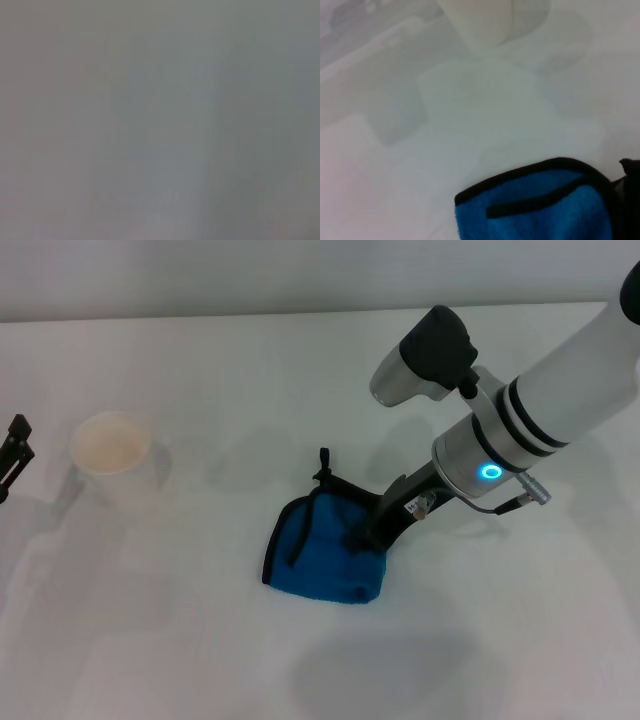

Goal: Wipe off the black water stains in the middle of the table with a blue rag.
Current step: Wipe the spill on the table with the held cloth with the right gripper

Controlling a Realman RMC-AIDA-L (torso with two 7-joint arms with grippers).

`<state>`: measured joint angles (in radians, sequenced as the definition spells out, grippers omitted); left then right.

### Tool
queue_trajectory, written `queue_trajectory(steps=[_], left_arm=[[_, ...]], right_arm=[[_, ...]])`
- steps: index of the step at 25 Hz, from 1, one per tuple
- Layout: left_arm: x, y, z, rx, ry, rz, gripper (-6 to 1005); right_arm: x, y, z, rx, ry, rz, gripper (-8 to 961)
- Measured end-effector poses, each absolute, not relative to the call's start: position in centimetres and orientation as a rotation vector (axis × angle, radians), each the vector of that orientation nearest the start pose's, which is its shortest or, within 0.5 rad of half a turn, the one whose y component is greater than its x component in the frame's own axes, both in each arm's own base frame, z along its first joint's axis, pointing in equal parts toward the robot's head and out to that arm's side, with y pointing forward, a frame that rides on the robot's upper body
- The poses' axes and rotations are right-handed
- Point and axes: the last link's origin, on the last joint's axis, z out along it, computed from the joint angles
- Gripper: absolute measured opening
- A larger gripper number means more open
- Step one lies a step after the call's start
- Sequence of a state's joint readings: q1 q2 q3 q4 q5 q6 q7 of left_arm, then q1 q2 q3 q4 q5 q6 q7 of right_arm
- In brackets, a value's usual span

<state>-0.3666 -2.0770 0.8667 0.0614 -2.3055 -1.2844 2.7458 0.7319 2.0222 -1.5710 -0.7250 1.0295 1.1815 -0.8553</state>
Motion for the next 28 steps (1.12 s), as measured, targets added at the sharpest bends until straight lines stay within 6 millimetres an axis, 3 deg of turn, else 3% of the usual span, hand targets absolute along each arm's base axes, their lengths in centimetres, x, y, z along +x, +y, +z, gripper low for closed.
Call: queue_trajectory(steps=[3,22,28], left_arm=[[-35.17,29.41,-0.95,-1.765,-0.562,-0.729,873],[-35.23,29.48,-0.76,-1.751,-0.566,-0.733,873],[-35.12,29.67,-0.54,-1.748,-0.554,-0.736,874]], right_arm=[[21.50,35.88,-8.12,-2.829,1.017,-0.285,22],[21.48,35.60,-8.47,-2.854,0.952,-0.358,430],[22.08,35.74,-8.09,-2.835,0.943,-0.405,318]])
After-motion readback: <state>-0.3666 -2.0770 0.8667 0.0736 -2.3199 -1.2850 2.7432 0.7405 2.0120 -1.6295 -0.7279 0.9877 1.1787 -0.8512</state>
